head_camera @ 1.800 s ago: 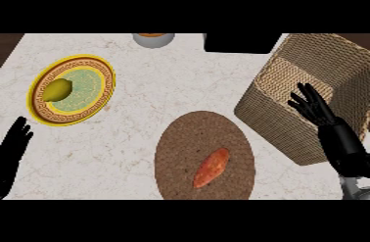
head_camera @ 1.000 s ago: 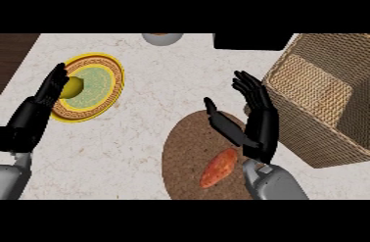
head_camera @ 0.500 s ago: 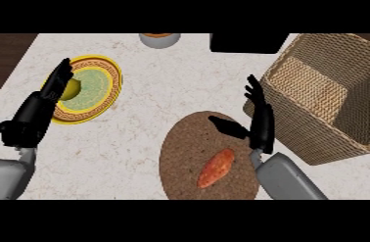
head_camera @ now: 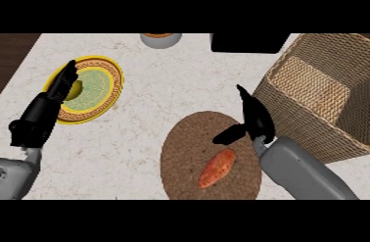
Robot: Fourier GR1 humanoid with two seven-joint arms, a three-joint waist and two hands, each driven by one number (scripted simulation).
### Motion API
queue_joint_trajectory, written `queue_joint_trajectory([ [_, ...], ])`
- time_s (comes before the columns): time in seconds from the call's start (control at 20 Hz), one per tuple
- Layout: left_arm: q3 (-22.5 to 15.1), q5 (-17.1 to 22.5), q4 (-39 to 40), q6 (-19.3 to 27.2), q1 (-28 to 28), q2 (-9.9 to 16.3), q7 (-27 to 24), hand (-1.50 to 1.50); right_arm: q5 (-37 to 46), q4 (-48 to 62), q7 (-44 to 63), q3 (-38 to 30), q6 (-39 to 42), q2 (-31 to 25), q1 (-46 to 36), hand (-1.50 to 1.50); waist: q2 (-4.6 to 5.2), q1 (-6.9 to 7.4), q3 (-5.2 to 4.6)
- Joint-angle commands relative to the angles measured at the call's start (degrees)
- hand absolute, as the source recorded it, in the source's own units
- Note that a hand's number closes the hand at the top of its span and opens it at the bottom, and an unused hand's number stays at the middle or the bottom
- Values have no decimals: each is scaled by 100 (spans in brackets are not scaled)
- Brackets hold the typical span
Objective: Pick the sweet potato from the placemat and place it in the basket
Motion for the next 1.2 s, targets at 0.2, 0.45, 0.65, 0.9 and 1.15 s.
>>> queue_joint_trajectory([
  [0.2, 90, -7, 23, 66, -1, -38, 58, 0, -838, -974, 3138, -55, 2138, -214, -1499, -150, 20, -180, 85],
  [0.45, 183, 18, -160, 25, 25, 25, 177, 0, -1262, -1282, 3800, -83, 2319, -254, -1765, -150, 54, -168, 103],
  [0.65, 189, -36, -138, 1, -33, -7, 184, 0, -1512, -1247, 3811, 100, 2315, -157, -1795, -150, 77, -187, 101],
  [0.9, 198, -65, -290, 12, 78, -45, 250, 0, -1710, -1200, 3815, 298, 2423, -313, -1492, -150, 96, -160, 106],
  [1.15, 175, -135, -214, 38, 60, -199, 159, 0, -1739, -1089, 3816, 591, 2238, -134, -1322, -150, 104, -168, 104],
])
